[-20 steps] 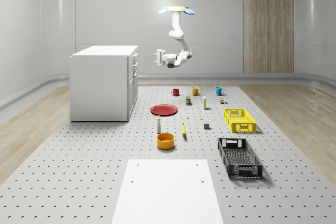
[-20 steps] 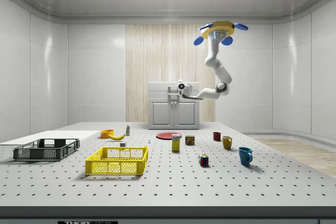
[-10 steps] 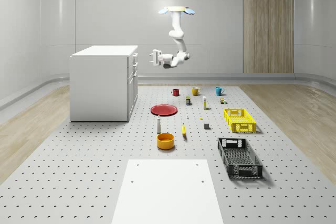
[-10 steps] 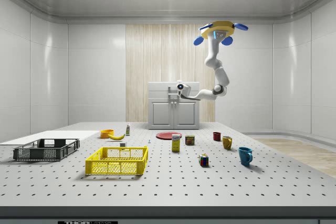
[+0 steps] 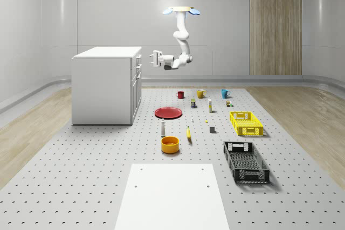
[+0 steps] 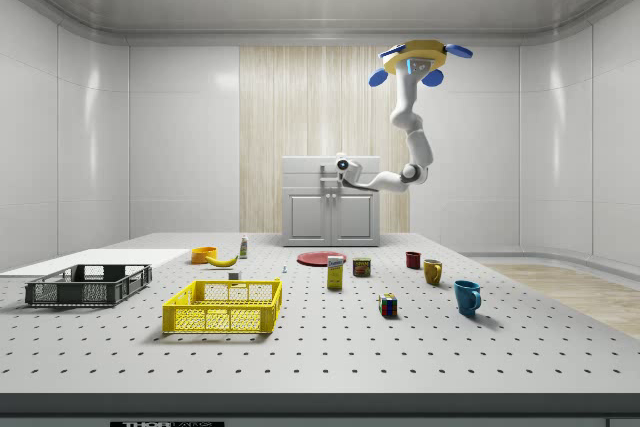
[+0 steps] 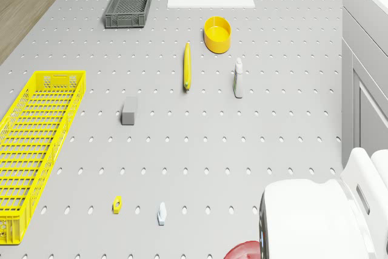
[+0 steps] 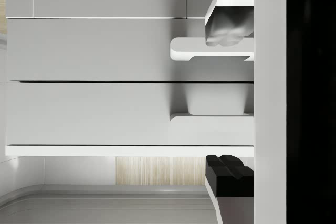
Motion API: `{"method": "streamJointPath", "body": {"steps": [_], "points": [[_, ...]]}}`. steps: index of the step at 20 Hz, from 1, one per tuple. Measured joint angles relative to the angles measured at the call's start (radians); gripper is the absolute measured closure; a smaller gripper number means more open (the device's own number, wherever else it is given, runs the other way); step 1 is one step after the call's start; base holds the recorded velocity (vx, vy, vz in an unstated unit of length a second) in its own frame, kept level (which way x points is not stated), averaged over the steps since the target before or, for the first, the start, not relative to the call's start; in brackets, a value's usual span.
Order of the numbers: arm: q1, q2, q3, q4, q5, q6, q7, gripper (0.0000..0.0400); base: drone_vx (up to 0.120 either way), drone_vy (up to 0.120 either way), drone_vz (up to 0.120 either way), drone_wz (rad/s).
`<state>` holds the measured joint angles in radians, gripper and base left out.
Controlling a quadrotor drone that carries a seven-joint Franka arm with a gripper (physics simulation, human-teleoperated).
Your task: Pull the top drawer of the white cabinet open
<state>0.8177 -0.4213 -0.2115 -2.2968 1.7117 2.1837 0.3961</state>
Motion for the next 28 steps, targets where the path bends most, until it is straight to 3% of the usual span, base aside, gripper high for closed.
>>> {"method": "streamJointPath", "body": {"steps": [11,18,28], "points": [[-0.069,0.055,0.063,-0.049,0.087,-0.043,-0.11,0.0095,0.0,0.0,0.0,0.0],[-0.099,0.105,0.127,-0.022,0.14,-0.034,-0.141,0.0095,0.0,0.0,0.0,0.0],[-0.147,0.145,0.203,0.01,0.179,-0.024,-0.154,0.0095,0.0,0.0,0.0,0.0]]}}
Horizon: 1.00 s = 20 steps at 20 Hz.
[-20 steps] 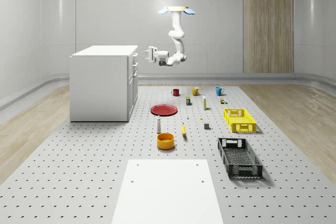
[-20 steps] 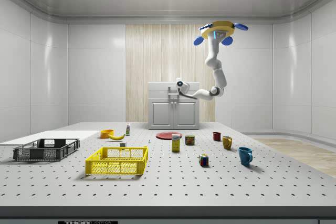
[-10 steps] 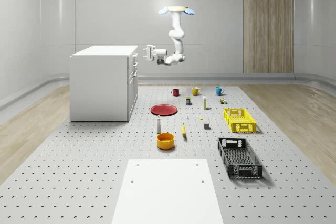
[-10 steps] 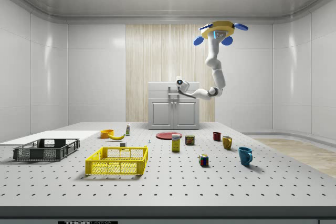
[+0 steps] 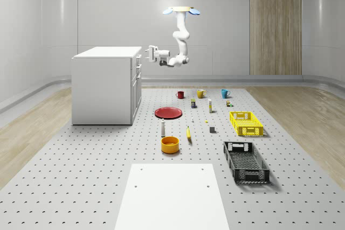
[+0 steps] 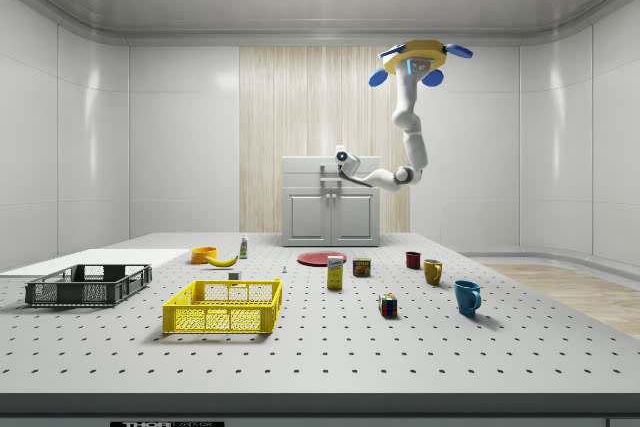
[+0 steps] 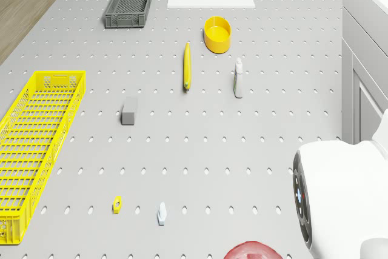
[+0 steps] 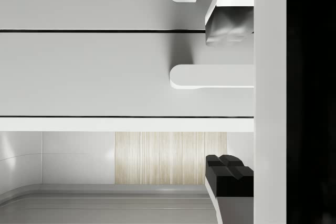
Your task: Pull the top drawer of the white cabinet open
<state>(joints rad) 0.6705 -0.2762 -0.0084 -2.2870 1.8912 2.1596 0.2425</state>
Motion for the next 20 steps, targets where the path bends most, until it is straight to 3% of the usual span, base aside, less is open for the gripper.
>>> {"method": "streamJointPath", "body": {"steps": [11,20], "points": [[-0.057,-0.004,0.059,0.025,-0.004,0.003,0.035,0.0095,0.0,0.0,0.0,0.0],[-0.089,0.021,0.113,0.059,0.014,0.021,0.039,0.0095,0.0,0.0,0.0,0.0]]}}
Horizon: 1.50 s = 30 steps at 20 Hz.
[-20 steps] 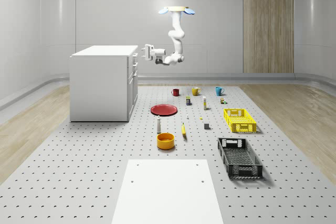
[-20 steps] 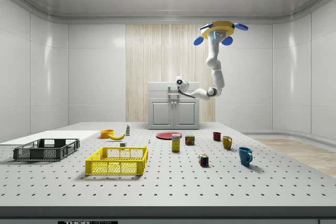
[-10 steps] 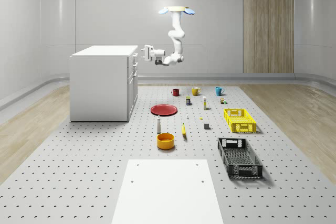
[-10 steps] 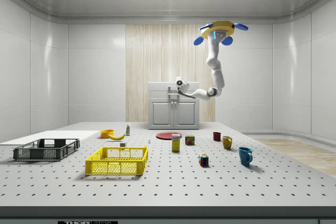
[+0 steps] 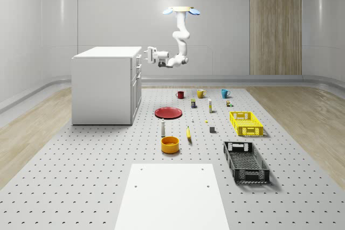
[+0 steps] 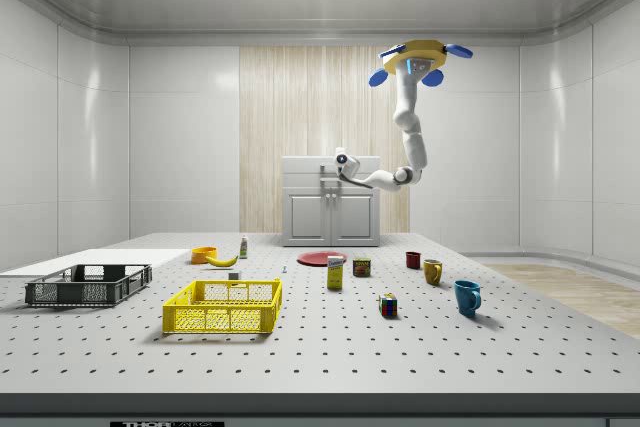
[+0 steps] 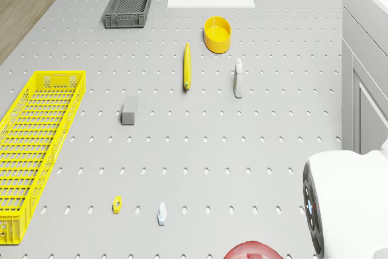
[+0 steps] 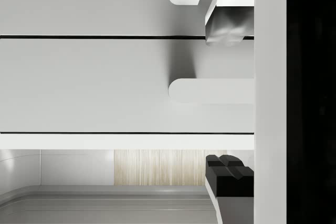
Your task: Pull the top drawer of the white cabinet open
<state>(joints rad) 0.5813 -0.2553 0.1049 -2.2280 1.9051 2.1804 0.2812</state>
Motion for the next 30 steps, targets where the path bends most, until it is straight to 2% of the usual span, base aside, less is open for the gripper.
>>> {"method": "streamJointPath", "body": {"steps": [9,24,30], "points": [[-0.025,0.032,0.051,0.036,0.019,0.02,-0.004,0.0095,0.0,0.0,0.0,0.0],[-0.102,0.16,0.072,0.171,-0.026,-0.01,0.016,0.0095,0.0,0.0,0.0,0.0],[-0.132,0.188,0.097,0.203,-0.027,0.0,0.017,0.0095,0.0,0.0,0.0,0.0]]}}
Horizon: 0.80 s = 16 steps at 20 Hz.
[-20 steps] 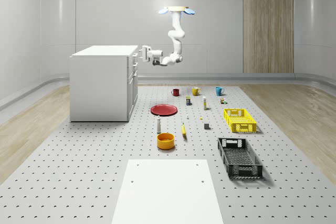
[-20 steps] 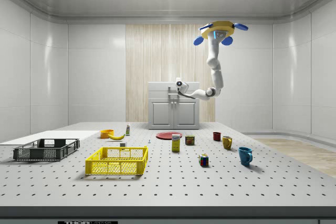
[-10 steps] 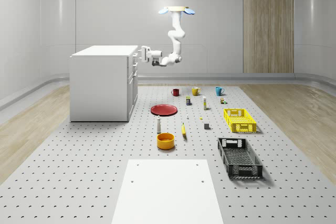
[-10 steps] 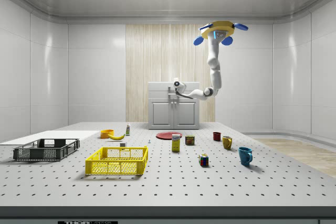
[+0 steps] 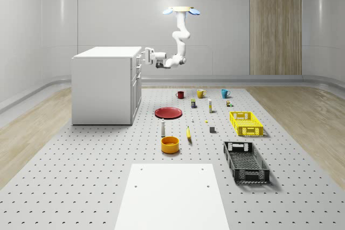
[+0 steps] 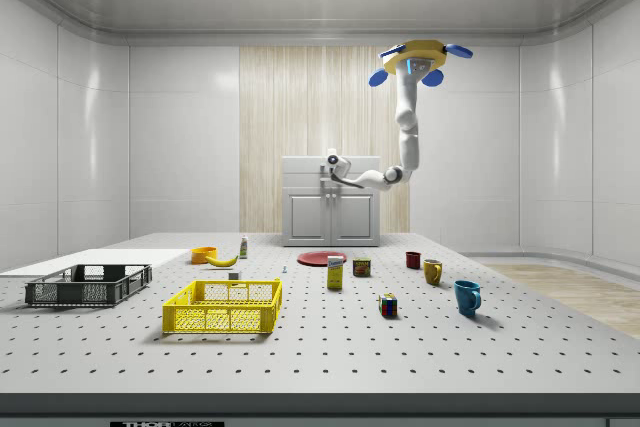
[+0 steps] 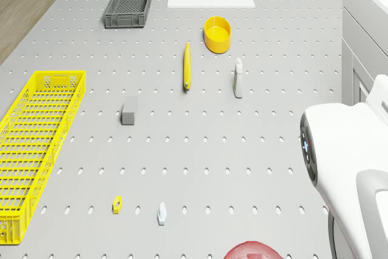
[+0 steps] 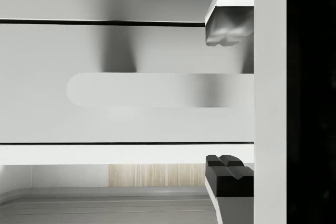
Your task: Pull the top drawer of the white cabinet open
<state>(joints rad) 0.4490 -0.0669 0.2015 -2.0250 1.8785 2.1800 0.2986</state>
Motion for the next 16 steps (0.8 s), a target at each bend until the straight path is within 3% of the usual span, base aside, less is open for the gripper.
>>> {"method": "streamJointPath", "body": {"steps": [16], "points": [[-0.012,0.059,0.047,0.07,0.01,0.052,-0.004,0.0095,0.0,0.0,0.0,0.0]]}}
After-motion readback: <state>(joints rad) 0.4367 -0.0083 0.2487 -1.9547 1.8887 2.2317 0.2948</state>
